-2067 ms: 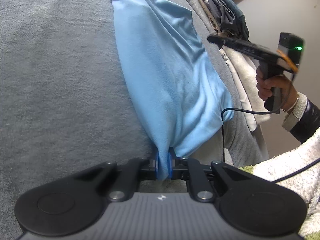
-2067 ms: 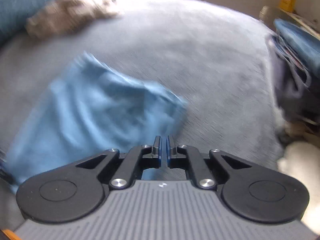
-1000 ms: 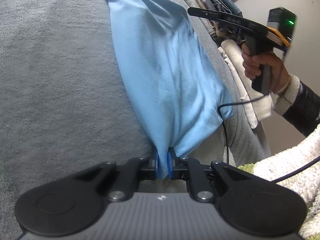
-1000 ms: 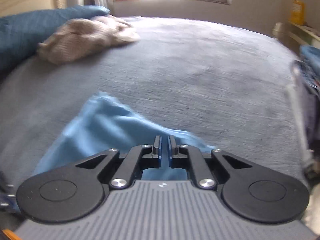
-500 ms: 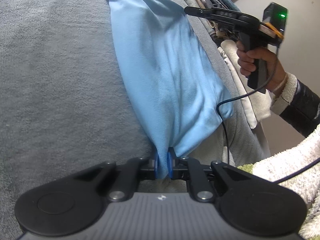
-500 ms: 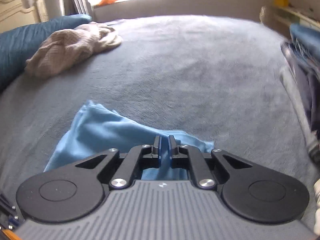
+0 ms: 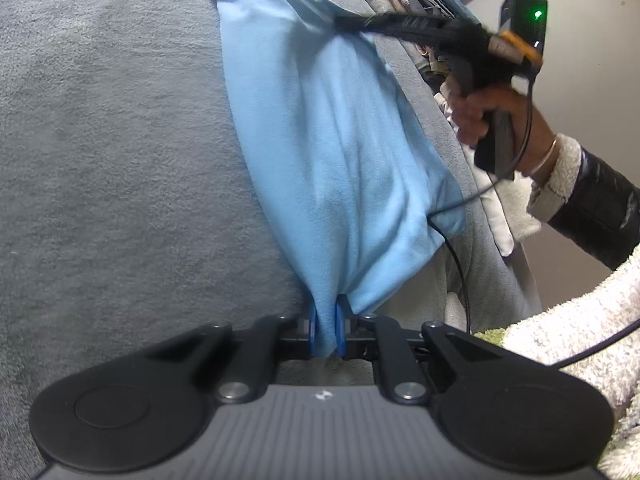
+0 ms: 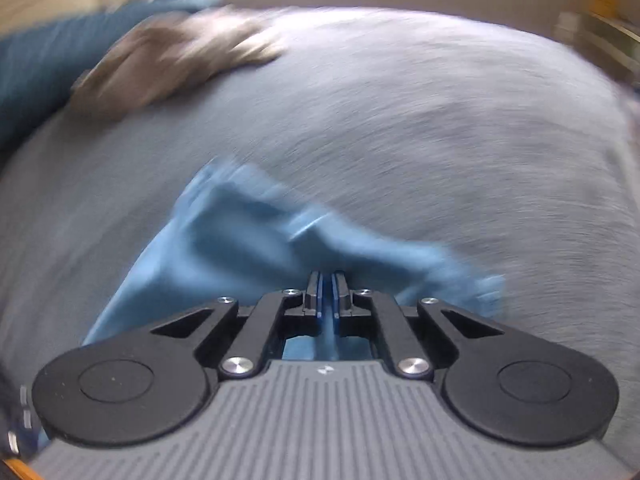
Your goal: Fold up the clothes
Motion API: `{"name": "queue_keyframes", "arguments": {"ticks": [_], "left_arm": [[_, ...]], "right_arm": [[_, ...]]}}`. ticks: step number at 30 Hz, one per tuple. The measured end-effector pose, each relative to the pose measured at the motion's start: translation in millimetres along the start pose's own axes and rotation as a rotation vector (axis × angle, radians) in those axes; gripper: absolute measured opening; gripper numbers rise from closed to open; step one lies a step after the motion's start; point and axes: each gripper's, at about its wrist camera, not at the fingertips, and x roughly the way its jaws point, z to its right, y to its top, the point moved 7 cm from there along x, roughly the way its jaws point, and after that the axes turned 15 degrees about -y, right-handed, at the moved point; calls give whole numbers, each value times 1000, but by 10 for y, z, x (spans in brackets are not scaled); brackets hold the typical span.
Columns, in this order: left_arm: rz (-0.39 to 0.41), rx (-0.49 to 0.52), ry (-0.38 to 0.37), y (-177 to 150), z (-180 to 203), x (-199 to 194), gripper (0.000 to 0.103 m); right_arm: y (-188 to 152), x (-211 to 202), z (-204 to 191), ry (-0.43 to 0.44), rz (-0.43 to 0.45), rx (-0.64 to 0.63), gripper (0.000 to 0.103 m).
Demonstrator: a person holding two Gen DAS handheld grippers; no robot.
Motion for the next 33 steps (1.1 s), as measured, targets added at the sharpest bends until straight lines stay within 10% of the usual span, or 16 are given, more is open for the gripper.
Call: {"name": "queue_keyframes", "arguments": {"ticks": [9,16,22,30,33], "left_arm": [[4,1,-4,-2,-35,-14,11],[5,-6,-7,-53,-45,-31,11],[6,-17,-27,-84,-90,-48,11],[12,-29,-42,-168,-126,-92,11],[12,-41,-51,-179,-155,-112,11]], "right_arm": [[-102,-196,-670,255,-16,-133,6],[337,191,-162,34,19,43,7],[135,-74,-765,333,-29,-182,6],[462,465,-338,99,-8,12,7],[461,232,-540,265,-12,-45,7]]}}
